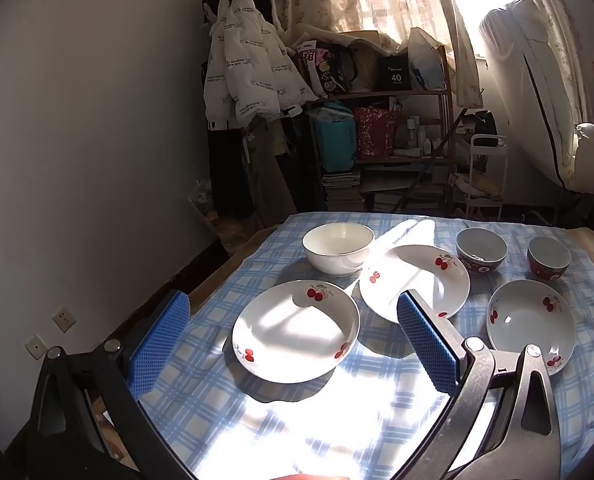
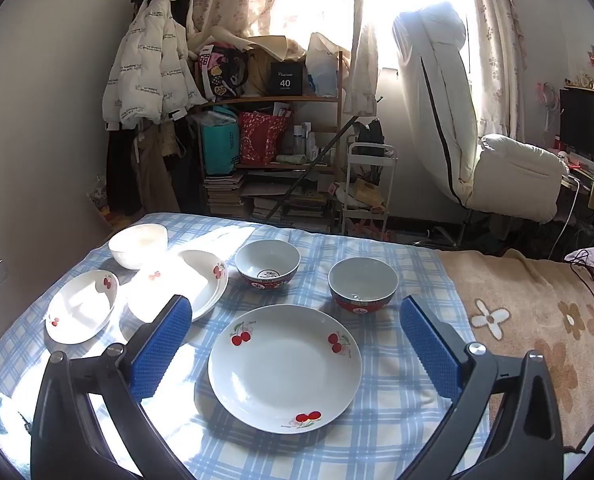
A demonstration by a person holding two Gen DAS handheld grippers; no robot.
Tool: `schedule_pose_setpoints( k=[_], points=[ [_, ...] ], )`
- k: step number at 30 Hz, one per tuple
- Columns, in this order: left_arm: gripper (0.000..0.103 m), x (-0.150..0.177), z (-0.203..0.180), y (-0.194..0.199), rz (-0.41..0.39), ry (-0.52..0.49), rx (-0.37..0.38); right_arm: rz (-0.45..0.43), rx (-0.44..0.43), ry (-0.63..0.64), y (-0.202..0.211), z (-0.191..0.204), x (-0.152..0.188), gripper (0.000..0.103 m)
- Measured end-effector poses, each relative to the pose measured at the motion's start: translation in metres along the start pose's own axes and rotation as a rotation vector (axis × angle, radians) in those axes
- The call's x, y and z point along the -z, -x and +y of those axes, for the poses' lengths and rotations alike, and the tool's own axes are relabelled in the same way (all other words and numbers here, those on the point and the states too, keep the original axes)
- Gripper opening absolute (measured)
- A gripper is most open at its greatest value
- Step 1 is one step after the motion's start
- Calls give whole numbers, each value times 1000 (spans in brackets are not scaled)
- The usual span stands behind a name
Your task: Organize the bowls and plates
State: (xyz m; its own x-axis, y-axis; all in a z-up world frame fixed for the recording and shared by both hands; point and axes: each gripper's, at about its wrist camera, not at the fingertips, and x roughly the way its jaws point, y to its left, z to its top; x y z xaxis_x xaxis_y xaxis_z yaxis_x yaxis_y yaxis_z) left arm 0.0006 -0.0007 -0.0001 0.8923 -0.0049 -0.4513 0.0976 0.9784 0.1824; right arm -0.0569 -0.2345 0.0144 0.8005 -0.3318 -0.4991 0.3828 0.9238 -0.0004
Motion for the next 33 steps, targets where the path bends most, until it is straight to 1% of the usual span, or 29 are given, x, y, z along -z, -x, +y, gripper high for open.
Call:
schedule_pose_setpoints(
  k=[2,33],
  points=[
    [102,0,1,1,-10,9,-6,2,-1,-1,0,0,0,103],
    [102,0,1,1,-12,1,-13,2,1,0,-1,-1,1,103]
  ],
)
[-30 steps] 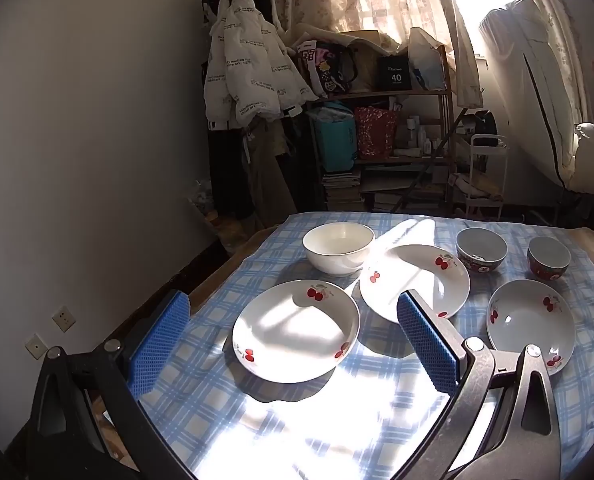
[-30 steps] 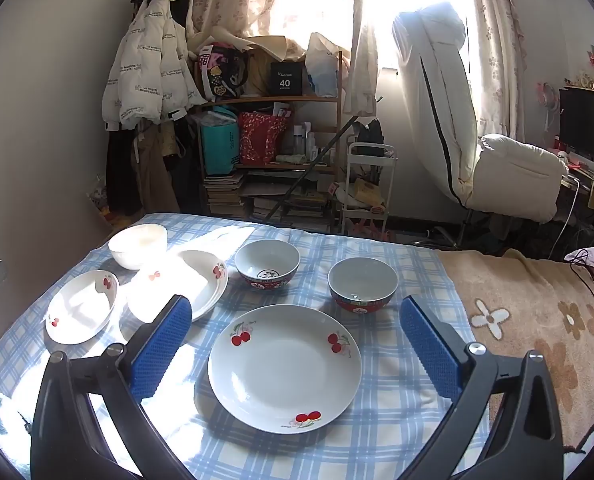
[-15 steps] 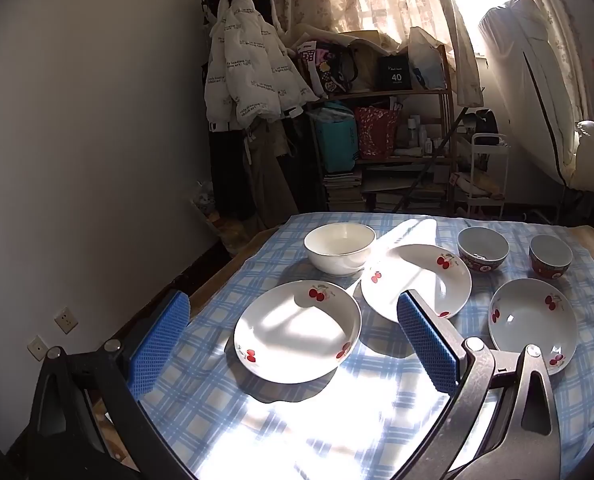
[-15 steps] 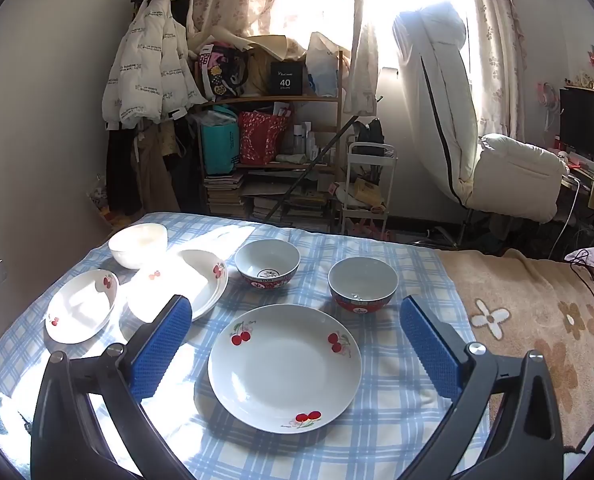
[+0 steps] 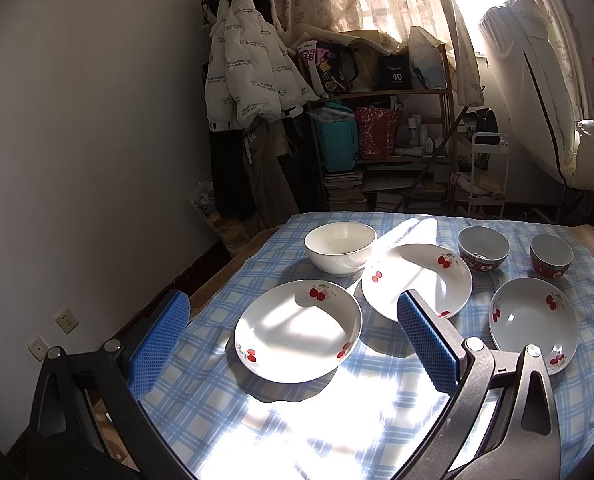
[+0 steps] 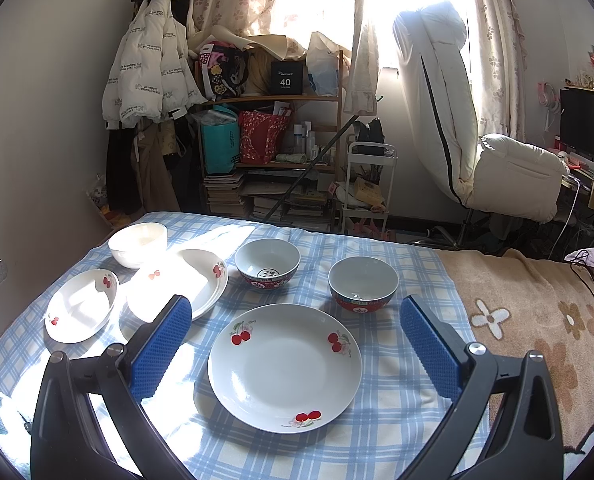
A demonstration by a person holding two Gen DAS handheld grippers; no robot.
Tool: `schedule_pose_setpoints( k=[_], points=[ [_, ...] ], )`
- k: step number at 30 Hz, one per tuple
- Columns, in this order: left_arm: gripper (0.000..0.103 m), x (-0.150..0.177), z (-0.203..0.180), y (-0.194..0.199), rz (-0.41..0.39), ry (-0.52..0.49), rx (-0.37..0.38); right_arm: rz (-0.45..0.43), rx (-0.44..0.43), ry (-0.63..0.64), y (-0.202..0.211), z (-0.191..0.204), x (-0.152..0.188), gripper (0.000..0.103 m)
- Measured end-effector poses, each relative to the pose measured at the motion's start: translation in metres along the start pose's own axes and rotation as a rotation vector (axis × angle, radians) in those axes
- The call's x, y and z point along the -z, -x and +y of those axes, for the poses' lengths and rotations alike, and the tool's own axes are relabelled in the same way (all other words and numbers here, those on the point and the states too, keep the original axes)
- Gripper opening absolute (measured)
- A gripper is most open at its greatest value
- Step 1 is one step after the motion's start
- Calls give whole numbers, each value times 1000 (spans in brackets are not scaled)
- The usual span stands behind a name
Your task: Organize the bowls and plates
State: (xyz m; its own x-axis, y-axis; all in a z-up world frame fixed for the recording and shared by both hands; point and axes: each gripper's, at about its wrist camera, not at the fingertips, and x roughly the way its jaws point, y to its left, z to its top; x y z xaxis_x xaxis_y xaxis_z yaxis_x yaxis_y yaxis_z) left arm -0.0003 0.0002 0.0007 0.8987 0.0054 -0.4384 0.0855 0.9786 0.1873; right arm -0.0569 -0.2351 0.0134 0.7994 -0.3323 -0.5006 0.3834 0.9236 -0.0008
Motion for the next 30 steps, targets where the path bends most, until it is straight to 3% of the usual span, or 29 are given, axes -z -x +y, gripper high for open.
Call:
schedule_pose_setpoints(
  k=[30],
  points=[
    [102,7,4,-9,9,-9,1,1,0,2,0,0,0,103]
  ],
)
